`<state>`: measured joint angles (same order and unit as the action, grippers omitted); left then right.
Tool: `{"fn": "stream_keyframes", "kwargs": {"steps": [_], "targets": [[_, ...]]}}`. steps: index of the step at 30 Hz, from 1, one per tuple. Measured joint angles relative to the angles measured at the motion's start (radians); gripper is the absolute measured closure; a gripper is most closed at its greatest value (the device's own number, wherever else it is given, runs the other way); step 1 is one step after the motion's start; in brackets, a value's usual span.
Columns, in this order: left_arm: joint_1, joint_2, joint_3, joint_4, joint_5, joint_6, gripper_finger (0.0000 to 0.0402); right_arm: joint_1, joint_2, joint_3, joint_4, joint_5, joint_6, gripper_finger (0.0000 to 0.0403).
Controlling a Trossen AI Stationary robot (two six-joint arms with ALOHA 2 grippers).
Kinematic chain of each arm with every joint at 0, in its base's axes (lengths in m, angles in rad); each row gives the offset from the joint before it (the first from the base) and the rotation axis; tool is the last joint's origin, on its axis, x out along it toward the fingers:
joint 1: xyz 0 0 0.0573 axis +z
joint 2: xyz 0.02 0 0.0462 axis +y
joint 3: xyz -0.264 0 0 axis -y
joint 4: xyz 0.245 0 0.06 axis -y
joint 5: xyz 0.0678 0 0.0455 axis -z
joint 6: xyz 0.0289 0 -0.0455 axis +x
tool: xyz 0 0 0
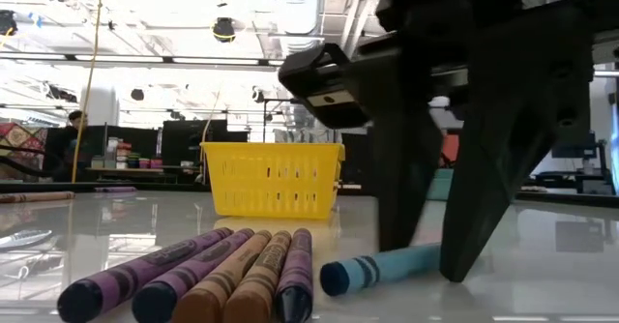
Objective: Sort crayons
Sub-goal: Put the dark blue crayon into the orange basket
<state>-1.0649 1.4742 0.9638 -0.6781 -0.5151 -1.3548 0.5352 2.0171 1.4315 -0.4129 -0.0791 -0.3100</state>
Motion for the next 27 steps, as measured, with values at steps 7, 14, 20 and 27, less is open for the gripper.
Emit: {"fn": "stream_keyframes", "kwargs": {"steps": [7, 14, 20, 27], "targets": [[0.004, 0.000, 0.000, 0.001, -0.013, 0.000, 0.0319, 0.032, -0.002, 0.002, -0.067, 0.005, 0.066, 0.0395], [0.029, 0.000, 0.000, 0.009, -0.056, 0.001, 0.0319, 0.047, -0.006, 0.002, -0.082, 0.035, 0.122, 0.0400], [0.098, 0.000, 0.000, 0.100, -0.129, 0.233, 0.0314, 0.049, -0.048, -0.003, -0.101, 0.099, 0.130, 0.0401], [0.177, 0.000, -0.001, 0.335, -0.267, 0.655, 0.0250, 0.048, -0.160, -0.002, -0.091, 0.211, 0.130, 0.0402]]}}
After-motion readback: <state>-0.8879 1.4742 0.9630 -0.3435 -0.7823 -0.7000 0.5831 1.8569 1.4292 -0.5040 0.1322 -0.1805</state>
